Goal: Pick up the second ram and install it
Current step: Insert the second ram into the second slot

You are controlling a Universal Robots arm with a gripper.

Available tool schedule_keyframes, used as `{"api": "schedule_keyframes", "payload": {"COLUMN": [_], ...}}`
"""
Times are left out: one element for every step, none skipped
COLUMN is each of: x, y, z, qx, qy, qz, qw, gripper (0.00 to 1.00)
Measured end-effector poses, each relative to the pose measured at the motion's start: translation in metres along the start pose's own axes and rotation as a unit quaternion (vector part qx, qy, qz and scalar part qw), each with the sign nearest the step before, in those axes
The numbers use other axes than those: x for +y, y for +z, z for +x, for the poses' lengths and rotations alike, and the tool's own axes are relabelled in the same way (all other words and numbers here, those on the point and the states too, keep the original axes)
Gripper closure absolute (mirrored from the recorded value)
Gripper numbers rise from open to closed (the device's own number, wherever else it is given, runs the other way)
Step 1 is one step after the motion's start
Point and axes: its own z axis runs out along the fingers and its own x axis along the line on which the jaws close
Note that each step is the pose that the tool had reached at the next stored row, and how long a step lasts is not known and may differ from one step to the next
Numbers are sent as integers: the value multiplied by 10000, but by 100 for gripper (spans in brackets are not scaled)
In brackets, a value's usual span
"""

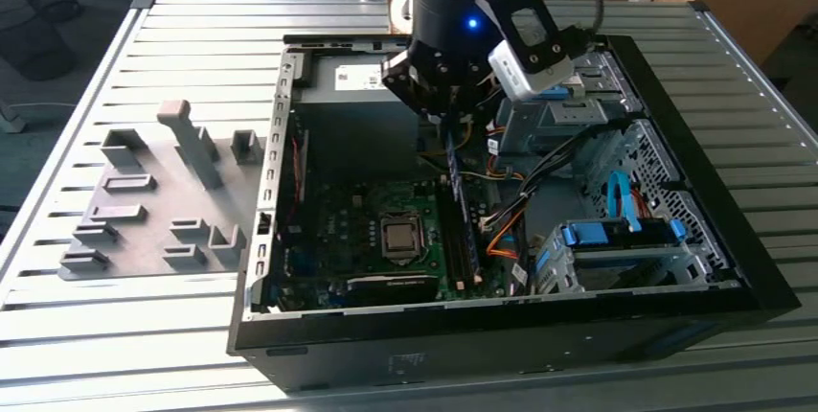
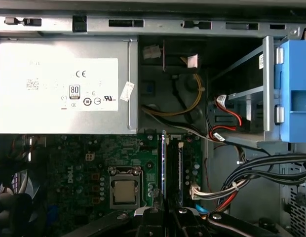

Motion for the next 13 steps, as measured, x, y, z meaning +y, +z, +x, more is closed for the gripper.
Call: {"api": "schedule_keyframes", "payload": {"x": [-1,-1,-1,-1,-1,-1,-2,-2,-2,-2,-2,-2,-2], "y": [18,36,54,72,92,110,130,139,141,142,142,143,143], "z": [-6,-14,-25,-37,-45,-48,-51,-53,-53,-53,-53,-52,-52], "qx": [10,20,25,29,33,37,48,83,120,153,164,164,164], "qy": [-19,-44,-68,-86,-97,-99,-99,-99,-98,-97,-97,-97,-97], "qz": [0,-1,-1,-1,-2,-2,-2,-1,-1,0,0,0,0], "qw": [10000,10000,10000,10000,9999,9999,9999,9999,9999,9998,9998,9998,9998], "gripper": [86,86,86,86,86,86,86,86,86,86,86,86,86]}}
